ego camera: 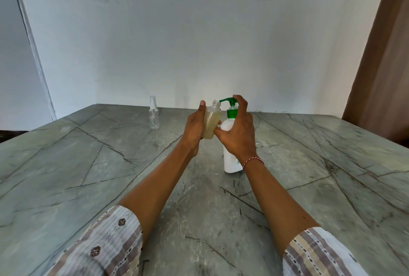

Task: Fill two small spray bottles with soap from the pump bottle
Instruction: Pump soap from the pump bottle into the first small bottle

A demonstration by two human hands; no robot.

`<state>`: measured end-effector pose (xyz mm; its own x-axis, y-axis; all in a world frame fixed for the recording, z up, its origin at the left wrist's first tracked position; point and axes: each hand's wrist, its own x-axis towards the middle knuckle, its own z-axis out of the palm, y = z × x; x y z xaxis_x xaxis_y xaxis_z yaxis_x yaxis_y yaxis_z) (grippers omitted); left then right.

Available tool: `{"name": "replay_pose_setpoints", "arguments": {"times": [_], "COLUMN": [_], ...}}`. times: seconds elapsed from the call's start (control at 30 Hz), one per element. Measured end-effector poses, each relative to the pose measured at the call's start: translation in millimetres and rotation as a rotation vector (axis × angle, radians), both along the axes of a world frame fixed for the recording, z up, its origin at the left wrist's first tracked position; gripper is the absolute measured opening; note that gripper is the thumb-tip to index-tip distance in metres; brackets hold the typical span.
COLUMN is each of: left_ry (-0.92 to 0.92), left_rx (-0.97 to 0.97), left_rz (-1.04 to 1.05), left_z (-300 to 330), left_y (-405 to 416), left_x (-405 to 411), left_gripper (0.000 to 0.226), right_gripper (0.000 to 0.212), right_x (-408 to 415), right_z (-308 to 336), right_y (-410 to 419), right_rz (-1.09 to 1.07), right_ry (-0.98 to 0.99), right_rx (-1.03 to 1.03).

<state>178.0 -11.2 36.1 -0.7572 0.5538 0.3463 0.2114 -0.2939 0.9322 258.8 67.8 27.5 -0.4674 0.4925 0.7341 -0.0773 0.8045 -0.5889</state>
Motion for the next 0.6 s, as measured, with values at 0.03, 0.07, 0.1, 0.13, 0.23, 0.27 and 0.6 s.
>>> {"name": "replay_pose_setpoints", "arguments": {"times": [0.03,0.07,0.1,0.13,0.23,0.27,0.6], "left_ry": [0.002,0.001,-0.005,-0.011,-0.012,-0.013,-0.017], "left_rx": [0.001,0.001,0.001,0.000,-0.011,-0.018,-0.028], "left_rz": [-0.003,-0.005,-0.006,-0.004,0.005,0.009,0.033], "left_z": [-0.4,-0.4,-0.4,-0.1,0.9,1.0,1.6], "left_y": [-0.3,-0.4,-0.3,-0.1,1.4,1.7,-0.3], "left_x": [-0.3,-0.3,-0.1,0.5,1.9,2.3,2.3], "left_gripper": [0.044,0.044,0.043,0.042,0.037,0.036,0.034], "right_gripper": [0.089,0.089,0.089,0.090,0.096,0.099,0.100], "right_x": [0.3,0.5,1.0,1.2,2.3,2.8,-0.2], "right_z": [-0.2,-0.1,-0.2,-0.1,0.1,0.1,1.4], "right_y": [0.2,0.5,0.5,0.3,0.4,1.0,3.6], "right_rz": [-0.001,0.000,0.003,0.006,0.021,0.030,0.060], "right_ry": [-0.002,-0.006,-0.012,-0.020,-0.033,-0.034,-0.056], "right_rx": [0.001,0.004,0.007,0.009,0.005,-0.001,0.006]}}
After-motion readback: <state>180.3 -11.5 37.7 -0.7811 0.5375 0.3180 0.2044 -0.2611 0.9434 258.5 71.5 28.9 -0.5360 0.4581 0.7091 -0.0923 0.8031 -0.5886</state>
